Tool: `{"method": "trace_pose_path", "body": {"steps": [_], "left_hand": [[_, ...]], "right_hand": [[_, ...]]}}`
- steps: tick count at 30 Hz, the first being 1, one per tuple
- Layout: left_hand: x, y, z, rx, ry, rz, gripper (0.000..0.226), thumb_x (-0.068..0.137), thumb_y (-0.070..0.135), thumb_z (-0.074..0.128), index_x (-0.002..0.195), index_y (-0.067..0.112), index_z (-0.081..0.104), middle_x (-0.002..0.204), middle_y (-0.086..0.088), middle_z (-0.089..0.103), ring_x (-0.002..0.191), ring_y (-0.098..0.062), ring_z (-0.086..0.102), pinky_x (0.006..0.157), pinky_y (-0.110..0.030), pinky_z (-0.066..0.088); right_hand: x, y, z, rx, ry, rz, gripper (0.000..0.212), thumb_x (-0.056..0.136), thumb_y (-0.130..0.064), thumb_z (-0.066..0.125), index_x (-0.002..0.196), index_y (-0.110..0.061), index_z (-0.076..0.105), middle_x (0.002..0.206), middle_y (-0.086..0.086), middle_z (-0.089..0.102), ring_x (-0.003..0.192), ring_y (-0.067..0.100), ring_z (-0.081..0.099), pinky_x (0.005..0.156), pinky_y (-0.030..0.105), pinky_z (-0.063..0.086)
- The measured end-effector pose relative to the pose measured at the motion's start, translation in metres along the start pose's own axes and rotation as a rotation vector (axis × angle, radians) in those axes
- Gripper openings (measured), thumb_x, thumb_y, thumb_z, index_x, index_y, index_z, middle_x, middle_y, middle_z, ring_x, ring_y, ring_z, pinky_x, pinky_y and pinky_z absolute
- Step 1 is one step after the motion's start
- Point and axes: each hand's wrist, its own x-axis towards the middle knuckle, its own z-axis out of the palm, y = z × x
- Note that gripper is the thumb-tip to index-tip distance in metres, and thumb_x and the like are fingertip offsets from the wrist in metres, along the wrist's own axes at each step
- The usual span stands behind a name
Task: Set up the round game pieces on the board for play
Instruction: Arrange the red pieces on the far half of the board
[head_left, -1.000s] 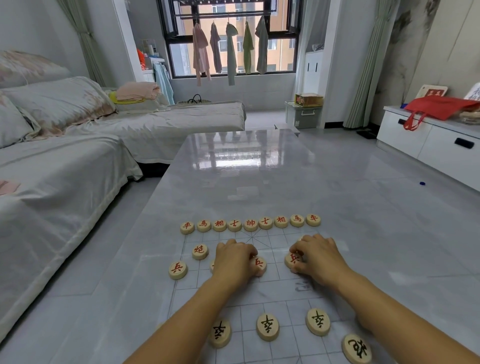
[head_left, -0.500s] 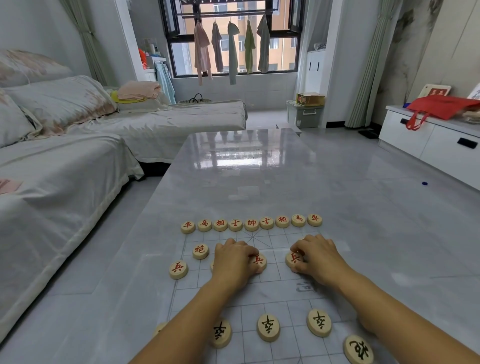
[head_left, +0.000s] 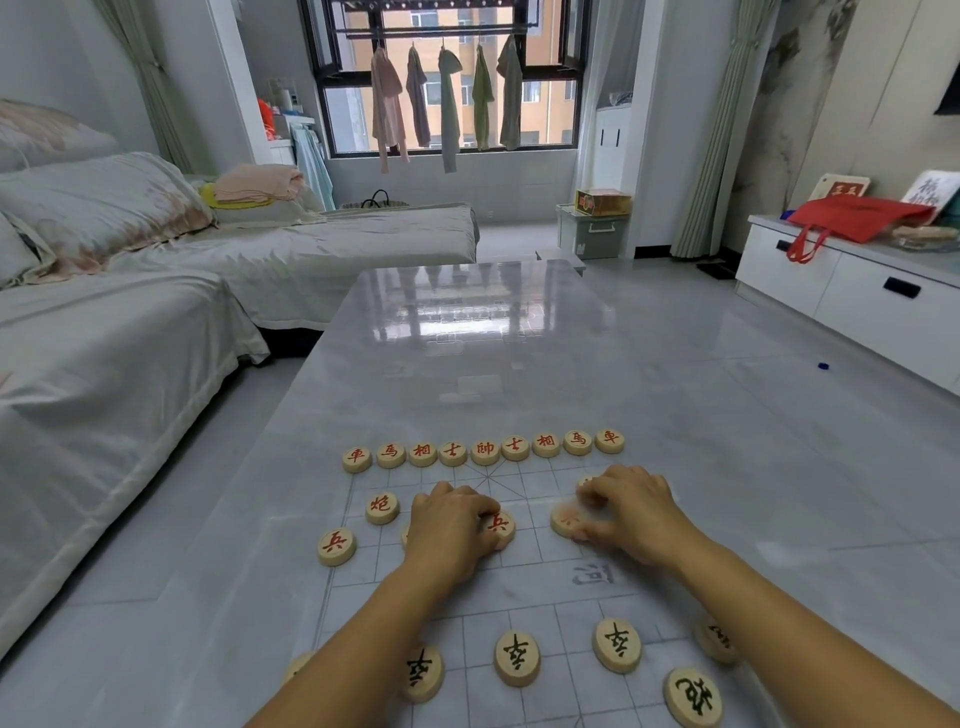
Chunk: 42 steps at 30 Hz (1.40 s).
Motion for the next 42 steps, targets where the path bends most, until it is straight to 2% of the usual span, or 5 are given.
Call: {"method": "trace_pose_path", "body": {"steps": [7, 15, 26, 32, 42], "left_hand": [[-0.001, -0.002, 0.000, -0.012, 0.017, 0.005, 0.052, 0.084, 0.043, 0.059, 0.132, 0.030, 0.045, 0.130, 0.006, 0.054, 0.119, -0.017, 0.041, 0.098, -0.034, 0.031], [-0.030, -0.077, -0.044, -0.300, 0.417, -0.151, 0.035, 0.080, 0.024, 0.069, 0.114, 0.017, 0.060, 0.093, 0.004, 0.060, 0.089, -0.017, 0.049, 0.080, -0.036, 0.042], [-0.078, -0.158, -0.031, -0.391, 0.421, -0.468, 0.032, 0.083, 0.030, 0.065, 0.107, 0.010, 0.059, 0.089, -0.005, 0.059, 0.082, -0.022, 0.055, 0.068, -0.036, 0.044], [-0.080, -0.153, -0.034, -0.320, 0.337, -0.399, 0.030, 0.074, 0.044, 0.068, 0.099, 0.029, 0.058, 0.087, -0.001, 0.057, 0.082, -0.019, 0.053, 0.074, -0.041, 0.048], [-0.078, -0.154, -0.032, -0.298, 0.339, -0.415, 0.029, 0.077, 0.046, 0.062, 0.092, 0.021, 0.064, 0.087, -0.003, 0.058, 0.081, -0.019, 0.054, 0.075, -0.041, 0.047]], "right_hand": [[-0.020, 0.066, -0.040, 0.308, 0.058, 0.224, 0.036, 0.081, -0.027, 0.069, 0.114, -0.013, 0.062, 0.091, -0.003, 0.057, 0.081, 0.010, 0.053, 0.069, 0.022, 0.041], [-0.028, 0.065, -0.013, 0.287, -0.086, 0.103, 0.048, 0.077, -0.037, 0.072, 0.120, -0.025, 0.054, 0.094, -0.011, 0.053, 0.086, 0.006, 0.049, 0.072, 0.016, 0.040], [-0.026, 0.072, -0.016, 0.242, -0.158, 0.148, 0.057, 0.080, -0.033, 0.068, 0.132, -0.025, 0.045, 0.108, -0.002, 0.043, 0.098, 0.012, 0.046, 0.091, 0.025, 0.041], [-0.026, 0.055, 0.001, 0.128, 0.039, 0.290, 0.046, 0.073, -0.058, 0.065, 0.089, -0.021, 0.045, 0.090, -0.005, 0.050, 0.083, 0.015, 0.049, 0.071, 0.029, 0.037], [-0.028, 0.084, -0.017, 0.280, -0.061, 0.189, 0.040, 0.086, -0.026, 0.062, 0.125, -0.024, 0.053, 0.106, 0.000, 0.044, 0.101, 0.017, 0.048, 0.097, 0.030, 0.041]]}}
